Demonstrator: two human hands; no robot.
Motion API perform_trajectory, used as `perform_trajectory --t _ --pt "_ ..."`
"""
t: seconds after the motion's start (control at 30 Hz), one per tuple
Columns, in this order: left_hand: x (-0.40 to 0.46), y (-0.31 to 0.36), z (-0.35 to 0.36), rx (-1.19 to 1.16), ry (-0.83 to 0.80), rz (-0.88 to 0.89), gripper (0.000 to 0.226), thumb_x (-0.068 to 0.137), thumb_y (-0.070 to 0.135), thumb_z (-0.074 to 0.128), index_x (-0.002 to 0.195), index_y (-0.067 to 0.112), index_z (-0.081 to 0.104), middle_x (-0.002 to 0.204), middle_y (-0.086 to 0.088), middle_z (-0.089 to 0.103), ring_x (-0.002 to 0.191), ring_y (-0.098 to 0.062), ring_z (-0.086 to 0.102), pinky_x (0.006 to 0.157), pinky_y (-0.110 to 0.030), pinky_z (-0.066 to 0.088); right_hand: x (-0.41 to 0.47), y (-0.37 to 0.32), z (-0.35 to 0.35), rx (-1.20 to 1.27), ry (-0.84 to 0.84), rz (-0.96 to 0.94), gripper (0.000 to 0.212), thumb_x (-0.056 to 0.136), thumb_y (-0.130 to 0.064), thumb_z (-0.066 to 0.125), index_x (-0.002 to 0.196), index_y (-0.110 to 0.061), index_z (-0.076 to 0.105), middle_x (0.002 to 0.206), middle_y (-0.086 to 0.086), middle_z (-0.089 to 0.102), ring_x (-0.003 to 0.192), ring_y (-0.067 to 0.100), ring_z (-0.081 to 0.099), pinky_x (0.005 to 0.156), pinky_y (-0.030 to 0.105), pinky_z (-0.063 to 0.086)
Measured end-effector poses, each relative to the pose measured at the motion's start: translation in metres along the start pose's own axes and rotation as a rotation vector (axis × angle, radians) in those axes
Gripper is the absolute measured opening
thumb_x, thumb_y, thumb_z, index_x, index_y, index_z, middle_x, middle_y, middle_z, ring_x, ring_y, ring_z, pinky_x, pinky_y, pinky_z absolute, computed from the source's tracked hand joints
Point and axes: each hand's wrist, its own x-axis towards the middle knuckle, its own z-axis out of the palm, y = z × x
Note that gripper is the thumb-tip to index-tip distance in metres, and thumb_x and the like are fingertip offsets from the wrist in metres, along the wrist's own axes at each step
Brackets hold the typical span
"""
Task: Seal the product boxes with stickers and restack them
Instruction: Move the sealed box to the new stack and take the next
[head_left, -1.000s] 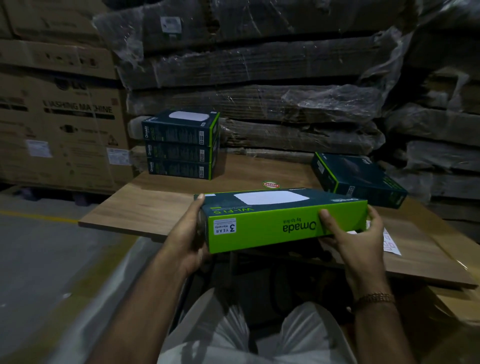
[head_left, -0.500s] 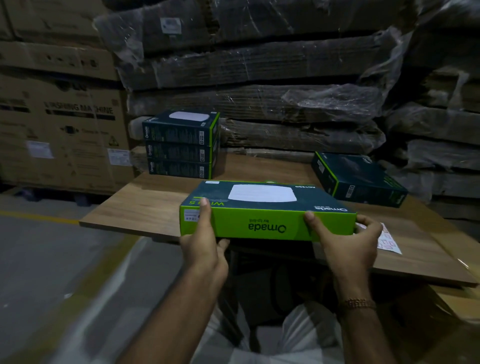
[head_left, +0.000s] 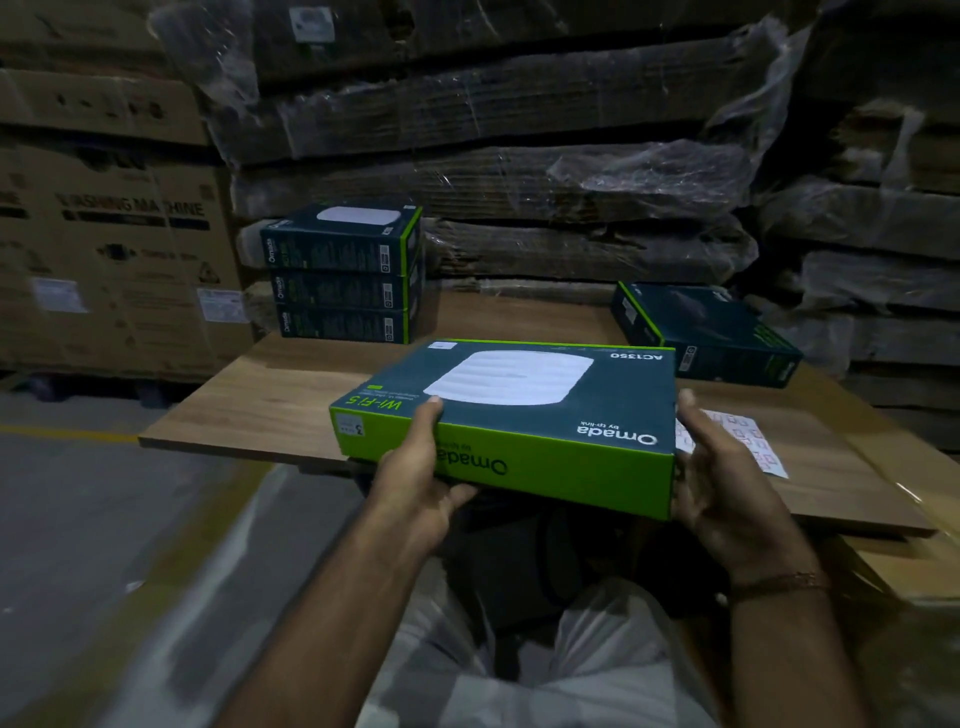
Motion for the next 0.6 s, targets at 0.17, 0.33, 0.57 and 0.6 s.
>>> perform_trajectory --t 0.17,0.33,0.57,0.6 --pt "-0.012 -0.008 0.006 -0.04 -0.004 0.069 0.042 0.1 0.034 0.075 0.135 0.015 0.062 0.116 -0.008 0.081 0.104 -0.028 0.078 0.08 -0.052 0.065 -0.005 -0.001 -0.003 0.07 -0.075 -0.014 0.073 0.082 -0.046 0.069 0.15 -0.025 0.056 0.132 0.019 0.074 0.119 0.042 0.072 0.096 0.066 0.059" --pt "-0.04 -0.03 0.027 0.036 -0.031 0.188 0.106 0.1 0.029 0.075 0.167 0.035 -0.006 0.142 0.009 0.065 0.112 -0.015 0.074 0.084 -0.044 0.064 0.0 0.007 0.003 0.075 -0.019 -0.07 0.083 0.091 -0.033 0.074 0.161 -0.036 0.031 0.133 0.013 0.074 0.123 0.043 0.069 0.075 0.054 0.065" --pt "-0.066 -0.054 0.039 0.094 -0.099 0.19 0.126 0.096 0.027 0.079 0.155 0.062 -0.027 0.14 0.02 0.066 0.118 -0.014 0.073 0.101 -0.058 0.059 -0.011 0.003 0.014 0.095 0.006 -0.097 0.068 0.096 -0.024 0.071 0.153 -0.035 0.038 0.12 0.011 0.079 0.094 0.029 0.079 0.066 0.048 0.065" --pt "-0.066 -0.054 0.039 0.104 -0.101 0.19 0.126 0.096 0.025 0.08 0.156 0.062 -0.025 0.136 0.021 0.068 0.116 -0.014 0.074 0.102 -0.057 0.059 -0.009 0.003 0.011 0.097 0.024 -0.103 0.08 0.089 -0.026 0.077 0.156 -0.035 0.034 0.119 0.01 0.08 0.097 0.029 0.078 0.07 0.048 0.065"
